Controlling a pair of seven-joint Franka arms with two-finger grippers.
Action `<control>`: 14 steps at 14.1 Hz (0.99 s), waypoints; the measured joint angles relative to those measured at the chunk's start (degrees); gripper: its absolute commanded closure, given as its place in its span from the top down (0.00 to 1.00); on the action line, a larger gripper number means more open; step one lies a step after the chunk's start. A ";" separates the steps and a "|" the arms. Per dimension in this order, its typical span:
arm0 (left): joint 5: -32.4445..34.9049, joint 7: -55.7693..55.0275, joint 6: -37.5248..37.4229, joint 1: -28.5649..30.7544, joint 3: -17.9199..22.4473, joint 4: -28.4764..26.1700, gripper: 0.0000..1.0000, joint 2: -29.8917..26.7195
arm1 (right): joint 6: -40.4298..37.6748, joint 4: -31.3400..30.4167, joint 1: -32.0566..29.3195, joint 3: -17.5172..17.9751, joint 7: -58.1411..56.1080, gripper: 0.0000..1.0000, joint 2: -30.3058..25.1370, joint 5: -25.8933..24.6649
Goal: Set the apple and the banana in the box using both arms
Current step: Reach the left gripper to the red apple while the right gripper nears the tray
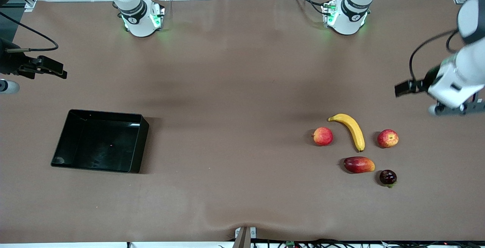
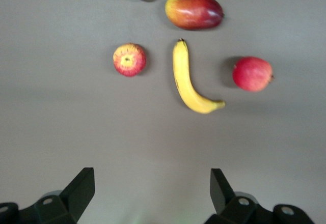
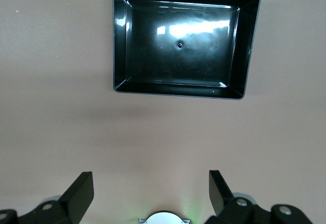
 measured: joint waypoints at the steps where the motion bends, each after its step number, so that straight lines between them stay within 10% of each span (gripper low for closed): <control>1: -0.06 0.07 1.73 0.56 0.02 0.09 1.00 1.87 | 0.00 -0.02 0.08 0.03 -0.01 1.00 -0.02 0.00; 14: -0.06 0.52 9.96 4.80 0.15 4.51 1.00 12.24 | 5.47 -7.08 0.94 -0.47 -0.01 1.00 -1.66 0.00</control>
